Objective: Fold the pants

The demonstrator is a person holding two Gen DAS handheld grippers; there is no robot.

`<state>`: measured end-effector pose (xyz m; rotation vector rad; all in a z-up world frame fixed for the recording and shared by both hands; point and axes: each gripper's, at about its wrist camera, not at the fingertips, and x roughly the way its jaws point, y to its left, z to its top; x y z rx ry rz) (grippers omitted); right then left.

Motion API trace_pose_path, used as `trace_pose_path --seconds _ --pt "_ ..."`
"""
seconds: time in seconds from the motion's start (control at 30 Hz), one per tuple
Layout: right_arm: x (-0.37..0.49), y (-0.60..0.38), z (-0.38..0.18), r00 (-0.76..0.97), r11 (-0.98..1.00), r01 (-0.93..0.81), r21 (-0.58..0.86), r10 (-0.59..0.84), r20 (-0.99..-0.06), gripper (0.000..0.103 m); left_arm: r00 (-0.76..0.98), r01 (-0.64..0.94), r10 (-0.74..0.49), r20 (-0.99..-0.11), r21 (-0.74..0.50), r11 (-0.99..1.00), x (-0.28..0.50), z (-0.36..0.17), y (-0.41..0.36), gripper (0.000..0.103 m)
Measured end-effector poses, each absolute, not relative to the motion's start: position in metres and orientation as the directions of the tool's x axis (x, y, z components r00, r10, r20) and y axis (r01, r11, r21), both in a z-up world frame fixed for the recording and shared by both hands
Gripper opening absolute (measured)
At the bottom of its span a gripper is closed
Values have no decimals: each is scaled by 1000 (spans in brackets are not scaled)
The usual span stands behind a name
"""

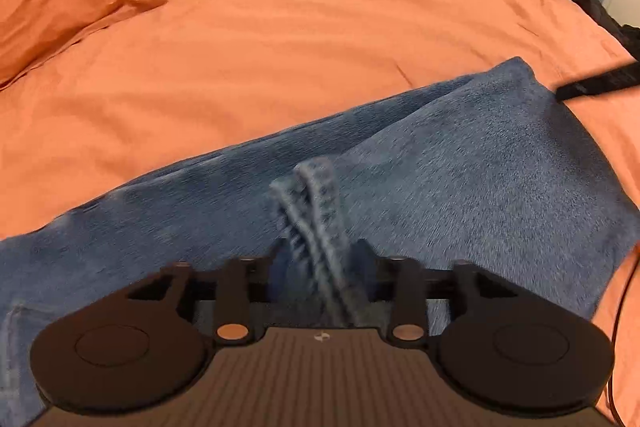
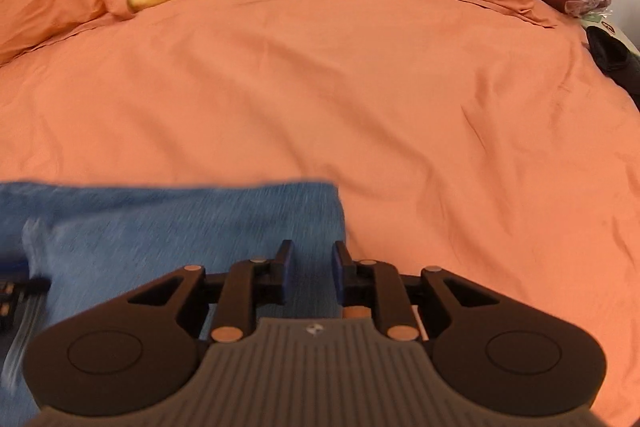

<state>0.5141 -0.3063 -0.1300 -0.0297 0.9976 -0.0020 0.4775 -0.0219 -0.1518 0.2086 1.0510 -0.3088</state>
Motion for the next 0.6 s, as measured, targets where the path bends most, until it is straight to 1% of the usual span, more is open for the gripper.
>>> trace_pose_path --seconds 0.17,0.33,0.4,0.53,0.6 --pt "457 -296 -121 500 988 -154 -21 59 -864 14 471 359 -138 -871 47 932 443 -123 6 57" --pt "415 -269 -121 484 947 -318 -44 123 -866 14 499 316 -91 -862 83 945 410 -92 52 65" --pt "406 -255 -120 483 930 -366 -46 148 -863 14 504 269 -76 -860 73 960 397 -81 77 66" --pt "398 -218 -117 494 887 -454 -90 166 -854 14 527 105 -56 -848 0 994 375 -69 136 77" --pt "398 -199 -117 493 857 -504 -107 184 -850 14 535 18 -53 -843 -50 999 367 -70 169 80"
